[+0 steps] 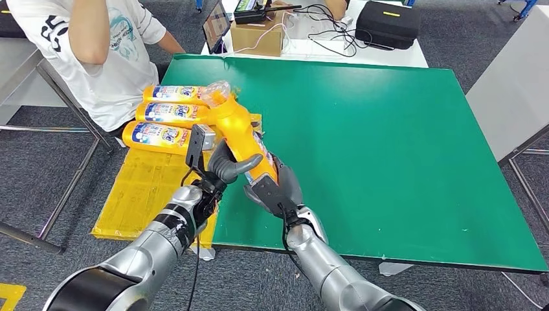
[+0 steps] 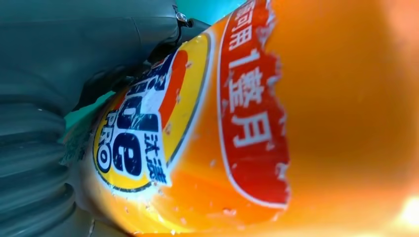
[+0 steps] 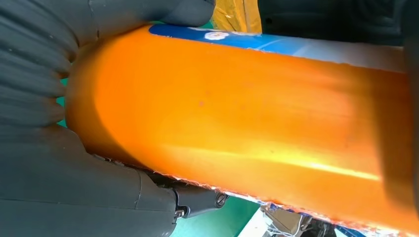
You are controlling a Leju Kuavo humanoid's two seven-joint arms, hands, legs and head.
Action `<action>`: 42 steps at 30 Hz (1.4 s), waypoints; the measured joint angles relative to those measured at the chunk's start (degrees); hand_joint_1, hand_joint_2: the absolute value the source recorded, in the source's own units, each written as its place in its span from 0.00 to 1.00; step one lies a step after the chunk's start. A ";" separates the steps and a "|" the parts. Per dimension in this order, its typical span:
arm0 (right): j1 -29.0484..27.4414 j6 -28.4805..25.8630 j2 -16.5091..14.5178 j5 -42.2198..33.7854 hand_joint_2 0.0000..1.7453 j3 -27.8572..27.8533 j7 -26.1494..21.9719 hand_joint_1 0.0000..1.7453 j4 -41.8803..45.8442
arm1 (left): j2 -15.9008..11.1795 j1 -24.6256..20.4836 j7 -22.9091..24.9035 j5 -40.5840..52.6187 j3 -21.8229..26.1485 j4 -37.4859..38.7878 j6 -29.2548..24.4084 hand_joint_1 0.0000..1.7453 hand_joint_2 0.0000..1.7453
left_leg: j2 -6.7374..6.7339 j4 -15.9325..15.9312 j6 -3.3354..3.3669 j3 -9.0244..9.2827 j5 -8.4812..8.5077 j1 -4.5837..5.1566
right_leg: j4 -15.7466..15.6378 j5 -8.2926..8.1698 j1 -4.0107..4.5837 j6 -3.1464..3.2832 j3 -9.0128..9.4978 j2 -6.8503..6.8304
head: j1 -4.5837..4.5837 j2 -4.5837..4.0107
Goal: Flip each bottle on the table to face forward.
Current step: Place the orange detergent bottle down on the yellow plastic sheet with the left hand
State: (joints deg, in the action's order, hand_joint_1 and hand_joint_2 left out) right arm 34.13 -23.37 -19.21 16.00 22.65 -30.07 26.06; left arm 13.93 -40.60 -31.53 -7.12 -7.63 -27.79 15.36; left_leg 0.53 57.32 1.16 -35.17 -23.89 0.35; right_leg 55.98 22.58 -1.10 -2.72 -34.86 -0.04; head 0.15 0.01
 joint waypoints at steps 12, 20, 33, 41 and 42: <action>-0.14 -0.48 0.88 -1.98 1.00 0.20 0.29 0.00 -0.51 | -1.57 -0.22 -0.84 -3.96 0.29 -1.83 2.21 1.00 1.00 | 0.01 0.00 0.00 -0.02 0.00 0.00 | 0.00 0.00 0.00 0.00 0.00 0.00 | 0.00 0.00; -1.32 -0.90 2.37 -5.52 1.00 -1.54 -2.41 0.00 1.05 | -3.93 -0.11 -2.16 -3.79 0.90 -2.20 -0.69 1.00 1.00 | 0.00 0.00 0.00 -0.01 0.00 0.00 | 0.00 0.00 0.00 0.00 0.00 0.00 | 0.00 -0.01; -8.65 0.89 8.20 -10.23 1.00 -9.17 -4.82 0.00 16.20 | -15.26 -0.66 -8.38 17.07 2.25 -1.99 -16.99 1.00 1.00 | -0.03 -0.01 -0.01 -0.01 0.00 -0.02 | 0.01 0.00 0.01 0.00 -0.03 0.01 | 0.01 0.00; -10.55 2.45 9.84 -12.23 1.00 -12.44 -5.84 0.00 20.06 | -20.25 -1.69 -8.49 31.05 -1.17 -0.90 -25.72 1.00 1.00 | -0.02 0.00 0.00 -0.01 0.01 -0.01 | 0.01 0.00 0.00 0.00 -0.03 0.01 | -0.01 0.00; -10.70 2.54 9.95 -12.32 1.00 -12.72 -5.94 0.00 20.31 | -20.70 -1.78 -8.49 32.37 -1.74 -0.61 -26.22 1.00 1.00 | -0.03 0.00 0.00 -0.01 0.01 -0.01 | 0.01 0.00 0.00 0.00 -0.03 0.01 | -0.01 0.00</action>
State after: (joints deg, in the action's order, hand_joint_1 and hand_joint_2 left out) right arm 23.43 -20.82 -9.27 3.68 9.94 -36.01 46.37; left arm -6.76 -42.38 -40.02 25.25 -9.37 -28.39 -10.86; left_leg 0.50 57.32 1.16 -35.18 -23.88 0.34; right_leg 55.99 22.58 -1.10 -2.72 -34.89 -0.03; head 0.15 0.01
